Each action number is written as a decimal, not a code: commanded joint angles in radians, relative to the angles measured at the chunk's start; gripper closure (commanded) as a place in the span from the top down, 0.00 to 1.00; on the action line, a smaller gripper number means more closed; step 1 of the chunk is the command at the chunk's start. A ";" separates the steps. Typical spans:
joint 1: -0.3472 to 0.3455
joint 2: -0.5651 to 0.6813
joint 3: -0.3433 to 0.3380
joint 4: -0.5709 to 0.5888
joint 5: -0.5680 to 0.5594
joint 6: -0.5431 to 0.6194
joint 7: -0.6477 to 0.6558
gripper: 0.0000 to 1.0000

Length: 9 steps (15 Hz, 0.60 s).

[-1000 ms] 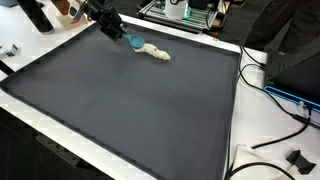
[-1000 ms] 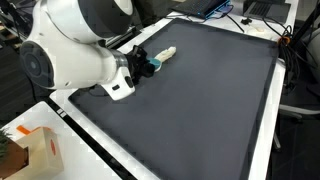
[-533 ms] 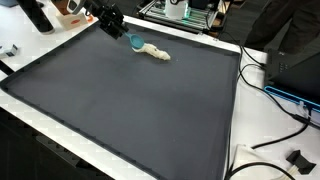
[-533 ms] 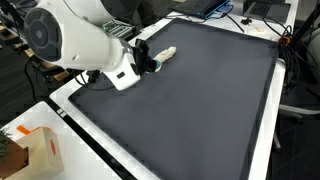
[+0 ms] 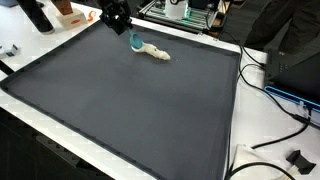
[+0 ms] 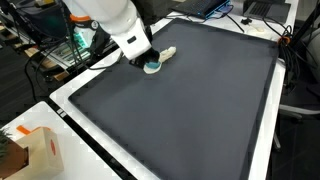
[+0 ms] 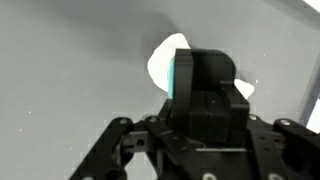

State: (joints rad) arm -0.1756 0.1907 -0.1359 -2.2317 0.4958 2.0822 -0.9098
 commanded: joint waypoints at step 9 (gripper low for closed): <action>0.119 -0.330 0.086 -0.235 -0.485 0.269 0.514 0.25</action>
State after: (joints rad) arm -0.0732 -0.0504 -0.0654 -2.4088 0.1036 2.3331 -0.5188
